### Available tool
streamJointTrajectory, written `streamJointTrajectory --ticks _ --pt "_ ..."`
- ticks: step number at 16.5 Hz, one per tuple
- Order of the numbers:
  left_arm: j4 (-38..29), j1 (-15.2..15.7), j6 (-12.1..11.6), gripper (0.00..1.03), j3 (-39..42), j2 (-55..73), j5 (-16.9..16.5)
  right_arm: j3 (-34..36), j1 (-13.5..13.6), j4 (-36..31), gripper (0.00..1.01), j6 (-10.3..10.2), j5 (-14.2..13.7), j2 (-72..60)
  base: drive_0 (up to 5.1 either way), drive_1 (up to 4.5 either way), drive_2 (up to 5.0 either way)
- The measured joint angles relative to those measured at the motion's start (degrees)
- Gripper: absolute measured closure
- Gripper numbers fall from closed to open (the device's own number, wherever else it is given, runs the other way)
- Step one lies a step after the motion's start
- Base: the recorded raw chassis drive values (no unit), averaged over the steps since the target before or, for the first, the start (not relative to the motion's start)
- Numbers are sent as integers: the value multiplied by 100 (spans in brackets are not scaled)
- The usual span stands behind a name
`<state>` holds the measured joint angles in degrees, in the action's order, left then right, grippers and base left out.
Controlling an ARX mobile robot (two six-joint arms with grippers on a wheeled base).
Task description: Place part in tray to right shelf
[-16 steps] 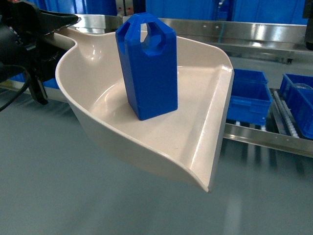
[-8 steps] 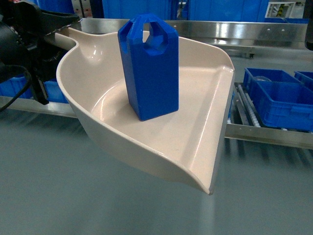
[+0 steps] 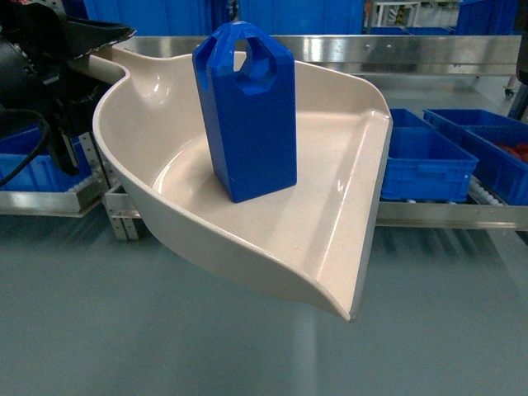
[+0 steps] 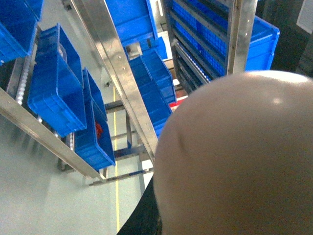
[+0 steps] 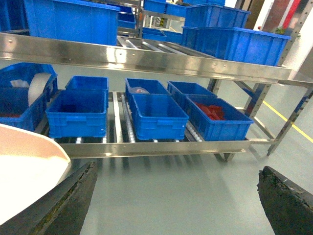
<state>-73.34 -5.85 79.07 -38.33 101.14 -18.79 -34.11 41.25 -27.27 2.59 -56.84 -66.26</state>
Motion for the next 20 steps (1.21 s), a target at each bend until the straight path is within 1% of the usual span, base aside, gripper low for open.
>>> streamJointTrajectory --ticks 3,5,8,20 --pt "0 0 0 90 0 0 -7 0 0 0 3 0 -2 0 -95 -95 -95" --pt "-2 -55 2 90 0 0 -35 0 0 0 3 0 -13 4 0 0 0" --pt "-2 9 0 90 0 0 7 0 0 0 3 0 -13 4 0 0 0" --pt "-24 -7 2 90 0 0 -7 0 0 -15 3 0 -13 4 0 0 0"
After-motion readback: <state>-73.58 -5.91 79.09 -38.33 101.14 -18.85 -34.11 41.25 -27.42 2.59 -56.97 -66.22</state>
